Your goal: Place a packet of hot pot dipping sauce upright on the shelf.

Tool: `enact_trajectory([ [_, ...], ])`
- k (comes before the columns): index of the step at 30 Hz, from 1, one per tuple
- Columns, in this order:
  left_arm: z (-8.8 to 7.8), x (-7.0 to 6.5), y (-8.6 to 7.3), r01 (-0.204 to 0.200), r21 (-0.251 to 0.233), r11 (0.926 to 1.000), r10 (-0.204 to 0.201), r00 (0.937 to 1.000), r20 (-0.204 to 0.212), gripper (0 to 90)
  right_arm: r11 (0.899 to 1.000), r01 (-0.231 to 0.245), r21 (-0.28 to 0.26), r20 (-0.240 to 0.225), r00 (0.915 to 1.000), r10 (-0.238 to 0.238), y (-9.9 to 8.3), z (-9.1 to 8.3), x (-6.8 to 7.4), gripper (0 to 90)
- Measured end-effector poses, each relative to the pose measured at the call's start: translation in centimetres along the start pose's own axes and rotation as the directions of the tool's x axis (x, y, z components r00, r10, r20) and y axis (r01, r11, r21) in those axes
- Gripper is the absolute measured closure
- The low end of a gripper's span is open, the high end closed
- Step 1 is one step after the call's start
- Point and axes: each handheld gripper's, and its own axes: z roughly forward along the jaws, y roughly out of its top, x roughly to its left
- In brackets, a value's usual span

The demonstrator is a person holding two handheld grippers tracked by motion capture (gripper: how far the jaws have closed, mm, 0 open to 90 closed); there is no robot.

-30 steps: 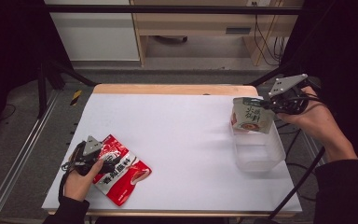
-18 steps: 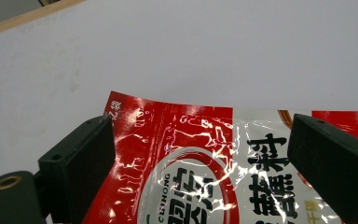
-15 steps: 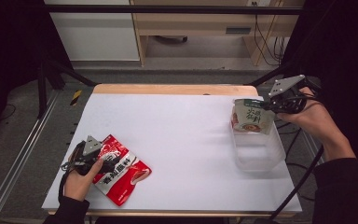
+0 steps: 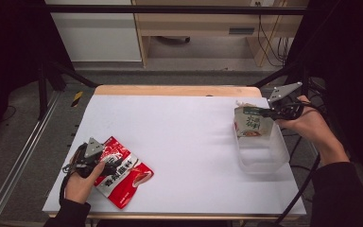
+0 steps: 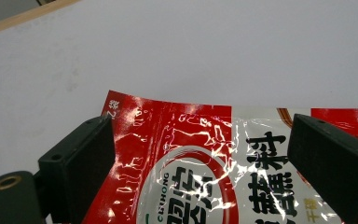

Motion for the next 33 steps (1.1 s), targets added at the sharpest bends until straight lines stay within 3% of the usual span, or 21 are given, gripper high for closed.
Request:
enact_trajectory([
  [10, -0.1, 0.0, 0.0, -0.001, 0.001, 1.0, 0.001, 1.0, -0.003, 7.5, 0.994, -0.104, 0.016, 0.025, 0.9943, 0.103, -2.1, 0.3, -1.1, 89.6],
  [15, 0.0, 0.0, 0.0, 0.004, 0.0, 1.0, -0.004, 1.0, -0.001, 7.5, 0.992, -0.123, 0.026, 0.052, 0.9912, 0.122, -2.7, 0.4, -1.4, 88.3],
  [18, 0.0, 0.0, 0.0, 0.002, 0.006, 1.0, -0.002, 1.0, -0.001, 7.5, 0.993, -0.112, 0.025, 0.07, 0.9915, 0.11, -2.6, 0.6, -1.3, 88.1],
  [24, 0.1, -0.1, -0.1, -0.001, 0.005, 1.0, 0.001, 1.0, -0.003, 7.5, 0.988, -0.145, 0.048, 0.092, 0.9858, 0.141, -2.8, 1.0, -1.6, 84.1],
  [32, -0.1, 0.1, -0.1, 0.006, 0.001, 1.0, -0.006, 0.9999, -0.01, 7.3, 0.978, -0.205, 0.03, 0.101, 0.9745, 0.201, -3.5, 0.9, -1.5, 67.4],
  [33, -0.1, 0.2, -0.1, 0.008, -0.003, 1.0, -0.008, 0.9999, -0.009, 7.3, 0.978, -0.208, 0.022, 0.11, 0.9726, 0.205, -3.7, 0.9, -1.4, 56.7],
])
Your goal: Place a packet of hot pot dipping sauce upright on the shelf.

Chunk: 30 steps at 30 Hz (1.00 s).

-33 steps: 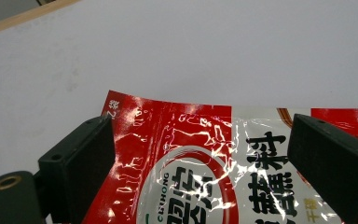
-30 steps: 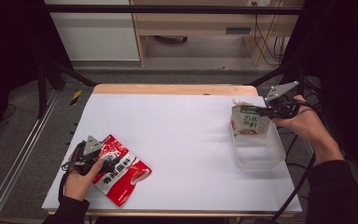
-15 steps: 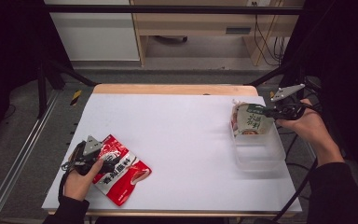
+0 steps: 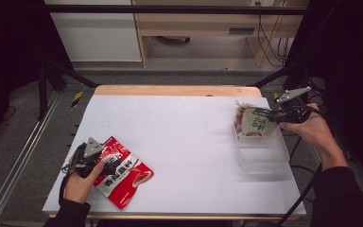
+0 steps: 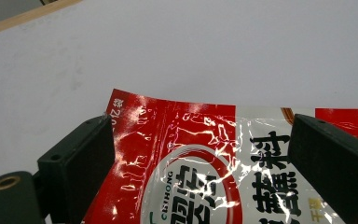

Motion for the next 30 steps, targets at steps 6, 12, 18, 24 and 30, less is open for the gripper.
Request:
enact_trajectory([
  [6, -0.1, 0.0, 0.0, -0.004, -0.001, 1.0, 0.004, 1.0, 0.0, 7.3, 0.999, -0.012, -0.035, 0.048, 0.9988, 0.014, -0.1, -0.3, 0.5, 30.0],
  [12, -0.1, 0.1, 0.0, -0.003, -0.001, 1.0, 0.003, 1.0, -0.001, 7.3, 0.999, -0.015, -0.05, 0.072, 0.9972, 0.018, 0.1, -0.8, 0.8, 23.0],
  [18, -0.1, 0.2, 0.0, -0.001, -0.001, 1.0, 0.001, 1.0, -0.003, 7.3, 0.999, 0.004, -0.053, 0.068, 0.9977, -0.001, 0.4, -0.8, 1.1, 21.1],
  [24, -0.1, 0.2, 0.0, -0.002, -0.002, 1.0, 0.002, 1.0, -0.004, 7.3, 0.999, 0.003, -0.054, 0.063, 0.998, 0.001, 0.7, -0.8, 1.5, 19.8],
  [30, -0.2, 0.3, 0.0, 0.0, -0.004, 1.0, 0.0, 1.0, -0.004, 7.3, 0.998, -0.002, -0.055, 0.055, 0.9985, 0.005, 1.0, -0.7, 1.8, 17.5],
])
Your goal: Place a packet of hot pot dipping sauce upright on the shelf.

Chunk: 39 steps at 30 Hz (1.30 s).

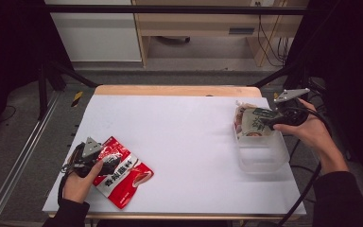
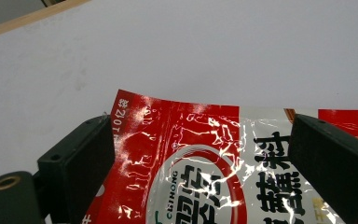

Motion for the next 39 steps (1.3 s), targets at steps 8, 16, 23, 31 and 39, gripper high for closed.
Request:
enact_trajectory([
  [8, -0.1, 0.3, 0.0, 0.005, -0.003, 1.0, -0.005, 1.0, -0.004, 7.3, 0.999, -0.004, -0.041, 0.02, 0.9998, 0.004, 0.4, -0.5, 0.2, 17.5],
  [16, -0.3, 0.4, 0.0, 0.005, -0.012, 0.9999, -0.005, 1.0, -0.005, 7.3, 0.997, 0.007, -0.072, 0.009, 0.9999, -0.007, 1.5, -1.4, 1.3, 13.5],
  [23, -0.4, 0.5, -0.1, 0.007, -0.012, 0.9999, -0.007, 1.0, -0.004, 7.3, 0.995, 0.026, -0.091, 0.011, 0.9996, -0.026, 2.3, -1.8, 2.3, 11.5],
  [31, -0.5, 0.6, 0.0, 0.009, -0.021, 0.9997, -0.009, 0.9999, -0.007, 7.3, 0.996, 0.042, -0.085, 0.017, 0.999, -0.041, 2.8, -1.8, 2.8, 10.3],
  [39, -1.0, 1.1, -0.1, 0.026, -0.05, 0.9984, -0.026, 0.9996, -0.007, 7.3, 0.987, 0.093, -0.132, 0.048, 0.995, -0.087, 4.9, -3.0, 6.0, 12.1],
])
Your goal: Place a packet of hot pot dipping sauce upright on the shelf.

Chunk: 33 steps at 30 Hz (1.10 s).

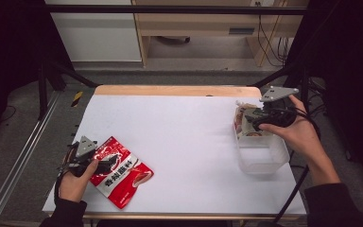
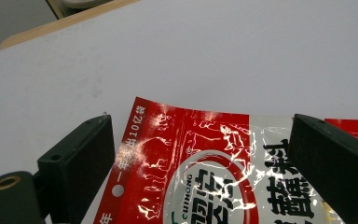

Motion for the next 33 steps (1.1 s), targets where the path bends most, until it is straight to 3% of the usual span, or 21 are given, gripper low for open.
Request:
enact_trajectory([
  [4, -0.5, 0.4, 0.0, 0.01, -0.02, 0.9997, -0.01, 0.9999, -0.01, 8.0, 1.0, -0.001, -0.017, -0.005, 1.0, 0.001, 1.0, 0.0, 1.5, 12.7],
  [5, -0.6, 0.6, 0.0, 0.009, -0.026, 0.9996, -0.009, 0.9999, -0.013, 7.9, 0.999, 0.003, -0.046, -0.027, 0.9996, -0.004, 1.6, 0.1, 2.7, 13.0],
  [7, -0.8, 0.8, -0.2, 0.004, -0.026, 0.9997, -0.004, 0.9998, -0.018, 7.9, 0.998, -0.003, -0.055, -0.043, 0.9991, 0.0, 1.8, 0.1, 3.1, 13.1],
  [8, -0.9, 0.8, -0.3, -0.002, -0.021, 0.9998, 0.001, 0.9998, -0.021, 7.7, 0.997, -0.015, -0.073, -0.077, 0.997, 0.009, 2.2, 0.4, 4.4, 13.1],
  [10, -1.1, 0.9, -0.4, -0.012, -0.011, 0.9999, 0.012, 0.9994, -0.034, 7.7, 0.997, -0.019, -0.079, -0.084, 0.9964, 0.012, 2.4, 0.5, 4.9, 13.0],
  [16, -1.7, 1.0, -0.9, -0.041, 0.004, 0.9991, 0.041, 0.9978, -0.052, 7.0, 0.997, -0.012, -0.079, -0.124, 0.9923, 0.002, 3.0, 1.9, 8.5, 12.2],
  [17, -1.8, 1.1, -1.0, -0.036, 0.003, 0.9993, 0.036, 0.9976, -0.059, 6.9, 0.997, -0.013, -0.075, -0.13, 0.9915, 0.003, 3.0, 2.0, 9.0, 12.3],
  [18, -1.9, 1.2, -1.0, -0.037, 0.004, 0.9993, 0.037, 0.9972, -0.064, 6.6, 0.997, -0.023, -0.077, -0.148, 0.9889, 0.011, 2.9, 2.6, 10.4, 12.5],
  [19, -2.0, 1.2, -1.1, -0.03, 0.001, 0.9995, 0.03, 0.9971, -0.07, 6.6, 0.997, -0.023, -0.077, -0.148, 0.9889, 0.011, 2.9, 2.6, 10.4, 12.5],
  [21, -2.3, 1.4, -1.4, -0.03, 0.005, 0.9995, 0.031, 0.9962, -0.082, 5.9, 0.995, -0.047, -0.083, -0.166, 0.9856, 0.032, 2.7, 3.3, 12.1, 12.6],
  [22, -2.5, 1.5, -1.5, -0.027, 0.006, 0.9996, 0.027, 0.9959, -0.086, 5.9, 0.995, -0.047, -0.083, -0.166, 0.9856, 0.032, 2.7, 3.3, 12.1, 12.6],
  [26, -3.0, 1.8, -2.2, -0.027, 0.022, 0.9994, 0.029, 0.9951, -0.094, 4.2, 0.992, -0.076, -0.103, -0.178, 0.9824, 0.057, 2.3, 4.3, 14.5, 12.8],
  [28, -3.2, 1.8, -2.6, -0.022, 0.035, 0.9991, 0.026, 0.9939, -0.107, 3.5, 0.991, -0.092, -0.101, -0.215, 0.9741, 0.069, 1.8, 5.4, 16.4, 10.8],
  [29, -3.2, 1.8, -2.7, -0.024, 0.039, 0.999, 0.028, 0.9935, -0.111, 3.5, 0.991, -0.092, -0.101, -0.215, 0.9741, 0.069, 1.8, 5.4, 16.4, 10.8],
  [30, -3.4, 1.8, -2.8, -0.031, 0.044, 0.9985, 0.036, 0.993, -0.113, 3.5, 0.993, -0.082, -0.089, -0.23, 0.9714, 0.06, 1.5, 6.0, 17.6, 10.1],
  [33, -3.9, 1.9, -3.0, -0.026, 0.034, 0.9991, 0.029, 0.9936, -0.109, 3.4, 0.993, -0.074, -0.089, -0.236, 0.9705, 0.051, 1.2, 6.4, 18.6, 10.0],
])
